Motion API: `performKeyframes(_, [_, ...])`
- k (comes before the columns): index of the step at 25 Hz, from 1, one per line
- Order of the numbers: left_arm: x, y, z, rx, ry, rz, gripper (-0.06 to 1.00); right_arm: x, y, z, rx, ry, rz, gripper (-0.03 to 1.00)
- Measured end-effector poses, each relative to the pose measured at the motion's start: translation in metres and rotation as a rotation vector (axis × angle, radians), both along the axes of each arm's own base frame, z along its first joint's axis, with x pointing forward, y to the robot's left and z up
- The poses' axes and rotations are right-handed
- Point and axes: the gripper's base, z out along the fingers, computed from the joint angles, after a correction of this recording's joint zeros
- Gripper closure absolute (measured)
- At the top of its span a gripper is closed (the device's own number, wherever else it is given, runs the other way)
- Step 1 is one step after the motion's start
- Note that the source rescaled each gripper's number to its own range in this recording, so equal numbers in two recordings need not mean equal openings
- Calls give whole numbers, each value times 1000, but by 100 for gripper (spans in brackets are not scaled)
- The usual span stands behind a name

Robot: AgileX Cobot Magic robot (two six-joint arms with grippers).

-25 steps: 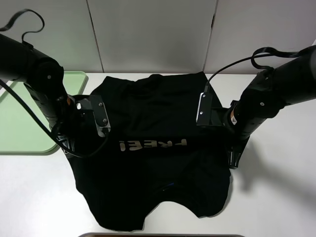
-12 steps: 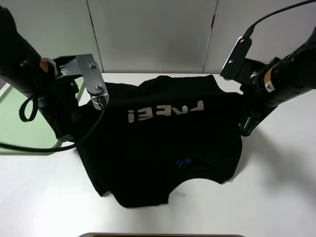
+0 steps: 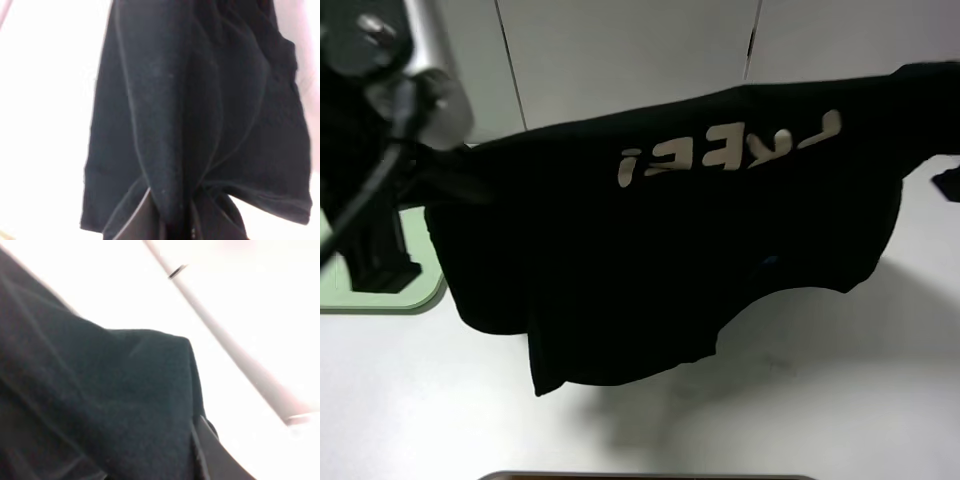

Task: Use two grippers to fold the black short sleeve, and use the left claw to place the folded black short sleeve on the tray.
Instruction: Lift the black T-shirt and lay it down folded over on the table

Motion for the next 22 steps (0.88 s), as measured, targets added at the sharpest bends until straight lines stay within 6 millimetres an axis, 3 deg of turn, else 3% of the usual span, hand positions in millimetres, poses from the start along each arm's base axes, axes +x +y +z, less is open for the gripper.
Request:
performKeyframes(8, [-40,31,69,-300,-132,-15,94,-88,-46,50,25,-359,44,96])
performKeyframes(12, [-43,37,78,-312,-182,-14,94,-103,-54,74,29,-484,43,96])
performKeyframes(17, [-17,26,51,-96,-214,33,94,-80,-45,71,-59,-427,40,96])
performKeyframes(22, [32,16,-1,188,-163,167,94,-6,-13,41,-252,-211,42,96])
